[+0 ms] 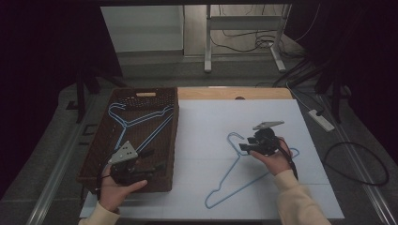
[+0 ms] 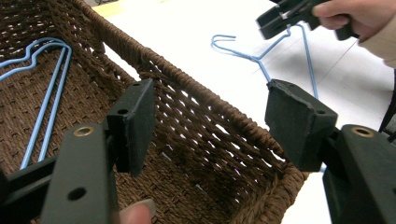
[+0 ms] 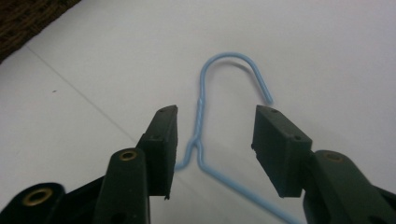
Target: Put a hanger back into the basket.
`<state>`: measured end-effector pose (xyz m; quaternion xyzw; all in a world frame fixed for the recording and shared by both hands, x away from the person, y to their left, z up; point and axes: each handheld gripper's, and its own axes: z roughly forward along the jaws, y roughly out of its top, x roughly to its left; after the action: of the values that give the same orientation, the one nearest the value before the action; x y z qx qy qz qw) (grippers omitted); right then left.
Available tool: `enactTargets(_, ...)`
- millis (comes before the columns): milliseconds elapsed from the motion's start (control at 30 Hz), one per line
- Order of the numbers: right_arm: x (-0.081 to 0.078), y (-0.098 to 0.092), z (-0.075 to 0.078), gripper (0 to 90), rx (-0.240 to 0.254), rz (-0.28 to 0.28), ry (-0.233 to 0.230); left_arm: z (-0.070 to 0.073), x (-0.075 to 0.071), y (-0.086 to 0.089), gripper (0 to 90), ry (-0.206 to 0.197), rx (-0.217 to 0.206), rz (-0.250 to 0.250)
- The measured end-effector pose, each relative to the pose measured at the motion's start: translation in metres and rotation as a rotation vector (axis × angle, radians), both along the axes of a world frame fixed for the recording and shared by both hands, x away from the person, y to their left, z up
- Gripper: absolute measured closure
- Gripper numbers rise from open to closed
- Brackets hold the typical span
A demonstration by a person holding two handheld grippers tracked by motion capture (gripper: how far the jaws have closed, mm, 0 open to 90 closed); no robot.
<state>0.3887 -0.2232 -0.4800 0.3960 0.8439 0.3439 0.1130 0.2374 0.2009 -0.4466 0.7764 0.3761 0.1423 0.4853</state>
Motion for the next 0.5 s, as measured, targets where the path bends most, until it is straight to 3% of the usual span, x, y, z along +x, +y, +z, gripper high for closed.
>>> enactTargets(267, 0.027, 0.03, -0.013, 44.8, -0.053, 0.029, 0.056, 0.0, 0.0, 0.0, 34.5, -0.001, -0.001, -0.002)
enactTargets(500, 0.043, 0.046, -0.026, 51.0, -0.12, 0.011, 0.092, -0.001, 0.001, -0.002, 34.5, 0.0, 0.002, -0.008)
